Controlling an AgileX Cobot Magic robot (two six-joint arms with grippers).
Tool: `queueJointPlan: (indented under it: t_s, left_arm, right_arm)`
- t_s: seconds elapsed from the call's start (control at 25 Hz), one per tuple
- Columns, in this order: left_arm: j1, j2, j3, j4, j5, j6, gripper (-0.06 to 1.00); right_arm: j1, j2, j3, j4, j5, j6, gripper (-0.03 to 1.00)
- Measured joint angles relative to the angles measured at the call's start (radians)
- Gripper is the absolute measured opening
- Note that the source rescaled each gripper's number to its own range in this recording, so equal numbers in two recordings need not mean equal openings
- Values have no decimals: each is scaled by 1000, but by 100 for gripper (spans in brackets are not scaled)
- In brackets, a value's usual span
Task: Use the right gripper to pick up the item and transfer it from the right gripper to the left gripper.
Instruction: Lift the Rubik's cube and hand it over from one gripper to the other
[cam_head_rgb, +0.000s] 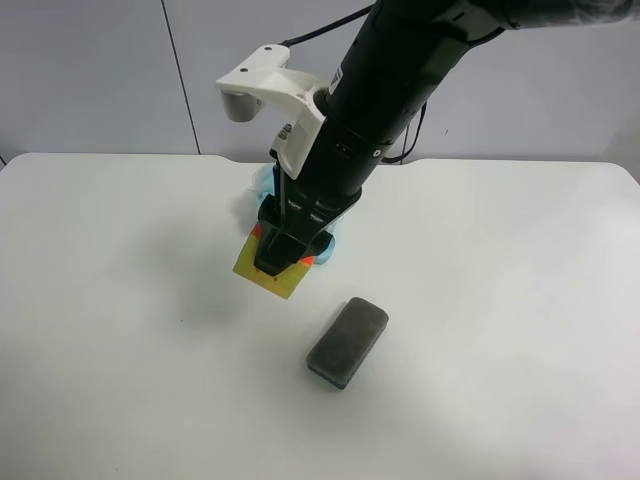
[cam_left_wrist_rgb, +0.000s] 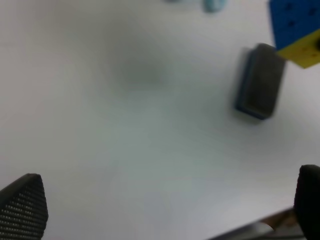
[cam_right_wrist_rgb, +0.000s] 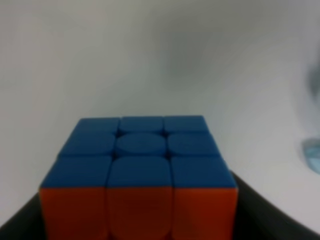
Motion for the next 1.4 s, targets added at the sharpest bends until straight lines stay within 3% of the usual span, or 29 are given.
queueJointPlan:
  t_s: [0.24, 0.52, 0.68, 0.92, 1.4]
  left_arm:
    - [-46, 201, -113, -89, 42, 1, 100]
    - [-51, 361, -220, -202, 69, 3, 100]
    - [-51, 436, -223, -250, 83, 15, 100]
    - [-51, 494, -223, -275, 89, 28, 100]
    - [-51, 497, -223, -300, 90, 30, 100]
  right_arm:
    - [0, -3, 0, 102, 2, -81, 1]
    - [9, -14, 0, 114, 2, -101, 1]
    - [64, -14, 0, 112, -3, -109, 1]
    - [144, -14, 0, 92, -47, -118, 1]
    - [151, -99, 0, 93, -77, -118, 1]
